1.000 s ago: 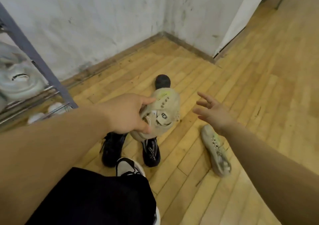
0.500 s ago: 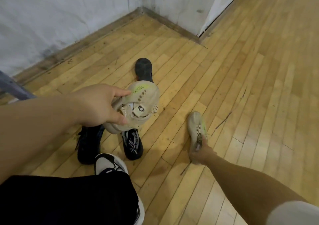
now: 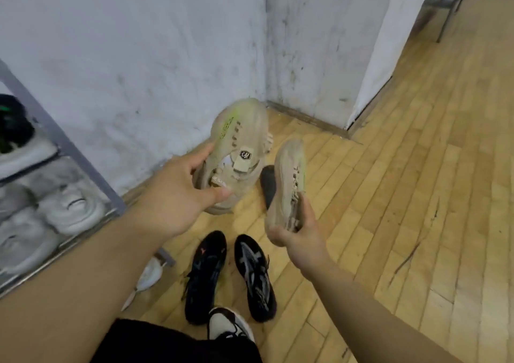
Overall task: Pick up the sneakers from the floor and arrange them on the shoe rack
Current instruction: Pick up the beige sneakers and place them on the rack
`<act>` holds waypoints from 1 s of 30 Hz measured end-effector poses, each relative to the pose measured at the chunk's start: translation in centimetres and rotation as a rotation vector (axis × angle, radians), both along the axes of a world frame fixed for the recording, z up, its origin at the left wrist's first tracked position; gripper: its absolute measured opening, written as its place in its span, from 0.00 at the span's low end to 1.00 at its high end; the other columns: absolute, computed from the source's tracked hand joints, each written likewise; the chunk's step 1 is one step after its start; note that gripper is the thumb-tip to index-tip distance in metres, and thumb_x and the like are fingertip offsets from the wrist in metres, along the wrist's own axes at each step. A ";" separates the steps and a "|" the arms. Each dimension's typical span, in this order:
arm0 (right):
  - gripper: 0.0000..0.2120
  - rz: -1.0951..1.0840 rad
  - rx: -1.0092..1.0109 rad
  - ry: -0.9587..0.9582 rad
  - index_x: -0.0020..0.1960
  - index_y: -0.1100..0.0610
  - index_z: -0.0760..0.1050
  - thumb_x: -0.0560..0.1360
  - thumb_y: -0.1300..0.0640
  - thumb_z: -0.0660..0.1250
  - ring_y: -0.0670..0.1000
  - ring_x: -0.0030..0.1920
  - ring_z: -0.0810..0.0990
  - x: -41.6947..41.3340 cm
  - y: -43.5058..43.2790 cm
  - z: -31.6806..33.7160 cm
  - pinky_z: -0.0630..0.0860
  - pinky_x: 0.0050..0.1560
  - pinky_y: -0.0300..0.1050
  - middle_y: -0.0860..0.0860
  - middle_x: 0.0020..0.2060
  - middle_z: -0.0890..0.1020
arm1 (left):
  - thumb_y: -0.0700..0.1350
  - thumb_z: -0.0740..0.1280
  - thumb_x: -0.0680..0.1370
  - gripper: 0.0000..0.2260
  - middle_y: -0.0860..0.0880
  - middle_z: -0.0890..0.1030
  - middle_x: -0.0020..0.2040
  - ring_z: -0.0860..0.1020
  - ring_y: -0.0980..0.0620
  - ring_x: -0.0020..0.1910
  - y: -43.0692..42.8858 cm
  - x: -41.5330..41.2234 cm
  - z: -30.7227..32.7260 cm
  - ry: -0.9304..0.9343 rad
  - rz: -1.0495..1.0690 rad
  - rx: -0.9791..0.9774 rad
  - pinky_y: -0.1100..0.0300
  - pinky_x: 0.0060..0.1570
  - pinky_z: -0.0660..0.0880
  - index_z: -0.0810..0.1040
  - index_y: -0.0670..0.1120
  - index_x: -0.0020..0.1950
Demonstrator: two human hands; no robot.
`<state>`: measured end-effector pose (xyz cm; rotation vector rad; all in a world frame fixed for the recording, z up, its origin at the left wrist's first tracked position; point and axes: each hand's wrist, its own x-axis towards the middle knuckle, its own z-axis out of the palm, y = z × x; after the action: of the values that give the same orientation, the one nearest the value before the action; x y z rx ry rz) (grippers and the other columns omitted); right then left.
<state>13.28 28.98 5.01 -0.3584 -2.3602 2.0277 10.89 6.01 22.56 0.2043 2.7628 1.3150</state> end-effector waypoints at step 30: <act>0.47 1.395 0.466 0.480 0.77 0.25 0.46 0.75 0.48 0.76 0.38 0.75 0.60 7.4 -34.8 21.3 0.65 0.70 0.38 0.31 0.78 0.56 | 0.41 0.79 0.70 0.30 0.56 0.86 0.59 0.85 0.54 0.53 -33.6 39.0 7.8 0.384 1.006 0.334 0.58 0.50 0.82 0.78 0.59 0.69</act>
<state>20.66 -5.78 26.33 1.9590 -2.7366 1.2184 49.90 -27.58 30.40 -1.1868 3.0041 2.0949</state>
